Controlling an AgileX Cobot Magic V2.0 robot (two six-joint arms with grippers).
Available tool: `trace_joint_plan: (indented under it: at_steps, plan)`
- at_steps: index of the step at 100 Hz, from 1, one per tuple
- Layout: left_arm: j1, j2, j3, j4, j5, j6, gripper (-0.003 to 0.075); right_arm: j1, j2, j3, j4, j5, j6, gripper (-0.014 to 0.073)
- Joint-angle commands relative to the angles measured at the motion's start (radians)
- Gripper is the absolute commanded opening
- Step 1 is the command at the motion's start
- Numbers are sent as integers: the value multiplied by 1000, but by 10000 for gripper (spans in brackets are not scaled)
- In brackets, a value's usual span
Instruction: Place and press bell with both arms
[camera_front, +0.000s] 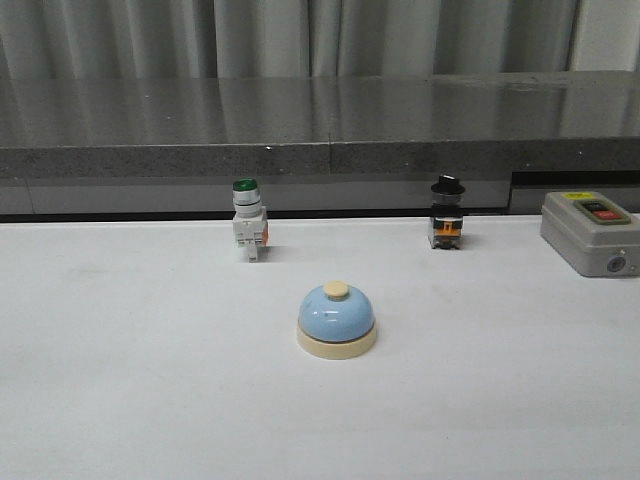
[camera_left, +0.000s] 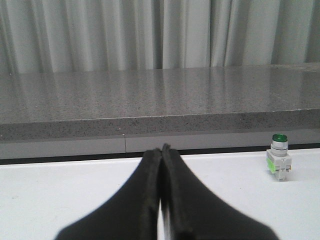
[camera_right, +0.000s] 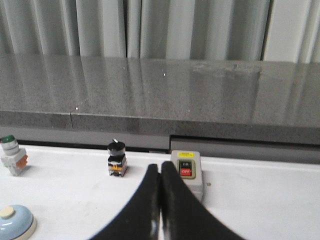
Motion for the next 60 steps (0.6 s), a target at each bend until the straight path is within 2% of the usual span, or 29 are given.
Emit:
trace_joint_plan:
  at_steps: [1,31,60]
  plan:
    - [3,-30,43,0,-91,-10,-20,-8,111,-134,-7,46,-8,-60]
    - [3,-30,43,0,-91,-10,-20,-8,440,-463,39,410,-8,-60]
    - [3,-30,43,0,-91,-10,-20,-8,616,-528,58,403,-8,-60]
